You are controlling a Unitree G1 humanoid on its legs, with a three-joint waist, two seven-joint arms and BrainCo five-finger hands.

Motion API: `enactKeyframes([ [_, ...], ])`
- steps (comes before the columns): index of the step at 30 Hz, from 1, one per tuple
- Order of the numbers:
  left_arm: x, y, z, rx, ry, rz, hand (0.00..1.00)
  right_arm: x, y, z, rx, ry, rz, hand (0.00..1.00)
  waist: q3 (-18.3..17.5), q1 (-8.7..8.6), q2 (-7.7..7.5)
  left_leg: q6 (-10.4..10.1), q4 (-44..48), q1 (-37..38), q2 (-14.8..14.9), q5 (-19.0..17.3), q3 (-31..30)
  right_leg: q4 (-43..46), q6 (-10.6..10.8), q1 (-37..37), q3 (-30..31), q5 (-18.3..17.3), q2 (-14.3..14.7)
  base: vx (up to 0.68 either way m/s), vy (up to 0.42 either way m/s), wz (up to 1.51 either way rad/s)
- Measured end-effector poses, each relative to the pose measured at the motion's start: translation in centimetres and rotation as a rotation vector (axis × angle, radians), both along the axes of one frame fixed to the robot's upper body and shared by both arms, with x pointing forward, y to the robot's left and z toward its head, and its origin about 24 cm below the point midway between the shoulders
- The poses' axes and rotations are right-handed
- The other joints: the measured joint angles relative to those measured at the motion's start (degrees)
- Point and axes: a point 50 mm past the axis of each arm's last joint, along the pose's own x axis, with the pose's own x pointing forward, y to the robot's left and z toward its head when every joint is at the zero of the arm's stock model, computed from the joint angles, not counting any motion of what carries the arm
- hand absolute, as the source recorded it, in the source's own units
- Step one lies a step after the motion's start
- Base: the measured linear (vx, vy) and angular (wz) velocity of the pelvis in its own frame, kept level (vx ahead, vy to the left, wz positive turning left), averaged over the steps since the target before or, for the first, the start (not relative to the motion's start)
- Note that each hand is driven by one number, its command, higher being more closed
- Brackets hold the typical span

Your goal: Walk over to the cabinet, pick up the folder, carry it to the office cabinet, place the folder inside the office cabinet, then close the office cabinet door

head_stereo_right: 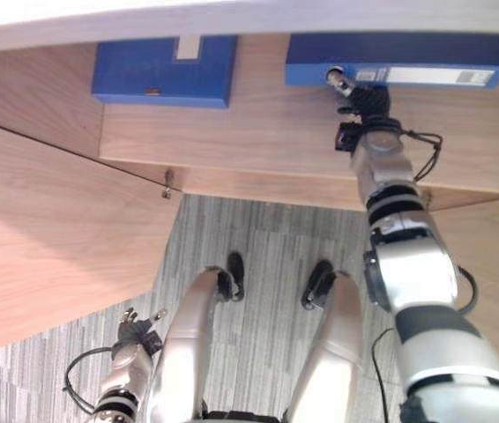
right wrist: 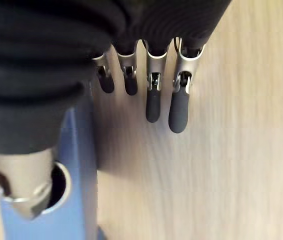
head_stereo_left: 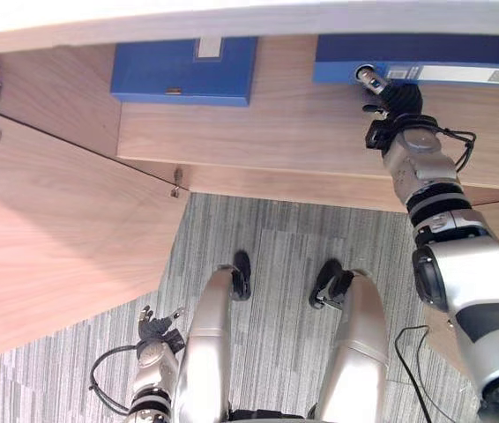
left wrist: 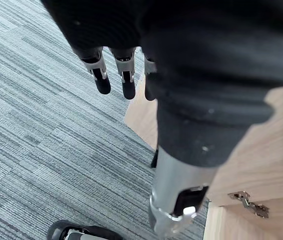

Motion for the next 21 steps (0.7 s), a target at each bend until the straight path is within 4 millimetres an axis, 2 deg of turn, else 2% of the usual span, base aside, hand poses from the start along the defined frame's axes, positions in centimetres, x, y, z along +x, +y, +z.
enactKeyframes([
  [2, 0.3, -0.1, 0.3, 0.006, -0.015, -0.016, 0.0, 0.0, 0.1, -0.1, -0.112, 0.011, 0.009, 0.0, 0.0, 0.0, 0.0, -0.1, -0.66, 0.57, 0.11, 0.17, -0.13, -0.62, -0.15, 0.67, -0.26, 0.12, 0.31, 0.06, -0.006, -0.01],
  [6, 0.4, -0.2, 1.2, 0.067, -0.056, -0.087, 0.0, -0.6, 2.0, -1.7, -0.531, 0.045, 0.121, 0.0, -0.14, -0.02, -0.1, -0.47, -3.99, 3.44, 1.35, 0.77, -0.21, -4.43, -1.53, 3.95, -1.82, 1.5, 1.76, 0.07, 0.006, -0.11],
  [8, 0.3, -0.2, 1.4, 0.089, -0.062, -0.109, 0.0, -0.8, 2.3, -2.3, -0.579, 0.061, 0.164, 0.0, -0.18, -0.05, -0.14, -0.68, -5.77, 4.71, 1.7, 1.23, 0.01, -6.28, -1.63, 5.11, -2.2, 2.2, 2.39, 0.05, 0.022, -0.09],
  [12, -0.7, 0.0, 1.3, 0.115, -0.055, -0.135, 0.0, -1.3, 3.9, -4.8, -0.854, 0.126, 0.277, 0.0, -0.41, 0.03, -0.54, -0.85, -10.94, 8.62, 2.65, 2.72, 1.32, -11.42, -1.72, 8.73, -3.03, 4.1, 3.63, 0.07, 0.041, -0.11],
  [14, -1.2, 0.3, 1.2, 0.124, -0.052, -0.13, 0.0, -2.0, 5.4, -6.1, -1.052, 0.128, 0.333, 0.0, -0.78, 0.03, -1.03, -0.88, -14.57, 10.08, 3.46, 4.0, 2.78, -15.24, -1.55, 9.82, -3.09, 5.99, 4.71, 0.08, 0.059, -0.16],
  [15, -1.2, 0.3, 1.2, 0.124, -0.051, -0.129, 0.0, -2.2, 5.8, -6.6, -1.092, 0.131, 0.351, 0.0, -0.78, 0.04, -1.15, -0.82, -15.44, 10.58, 3.56, 4.34, 2.94, -16.27, -1.49, 10.29, -3.14, 6.46, 5.02, 0.1, 0.073, -0.18],
  [17, -1.2, 0.3, 1.2, 0.121, -0.052, -0.133, 0.0, -2.8, 6.9, -8.5, -1.147, 0.16, 0.416, 0.0, -0.84, -0.14, -1.52, -0.86, -18.72, 13.09, 3.86, 5.33, 3.52, -19.95, -1.3, 12.93, -3.65, 7.89, 5.88, 0.11, 0.087, -0.15],
  [18, -1.2, 0.3, 1.2, 0.117, -0.054, -0.141, 0.0, -3.2, 7.6, -10.3, -1.157, 0.208, 0.477, 0.0, -1.07, -0.1, -2.13, -0.87, -21.59, 15.79, 4.03, 6.18, 4.17, -22.77, -1.16, 15.33, -3.84, 8.91, 6.52, 0.11, 0.077, -0.14],
  [20, -1.3, 0.3, 1.3, 0.119, -0.057, -0.145, 0.0, -3.7, 8.7, -12.5, -1.168, 0.263, 0.558, 0.0, -1.65, -0.16, -3.19, -1.03, -25.41, 18.75, 4.02, 7.51, 4.82, -26.03, -1.0, 17.74, -3.93, 10.05, 7.27, 0.11, 0.058, -0.14],
  [21, -1.3, 0.3, 1.3, 0.119, -0.059, -0.157, 0.0, -4.3, 9.5, -14.5, -1.166, 0.314, 0.618, 0.0, -2.06, -0.24, -4.0, -1.42, -28.92, 21.49, 3.94, 8.77, 5.24, -28.78, -0.87, 20.17, -4.35, 10.87, 7.78, 0.14, 0.046, -0.09],
])
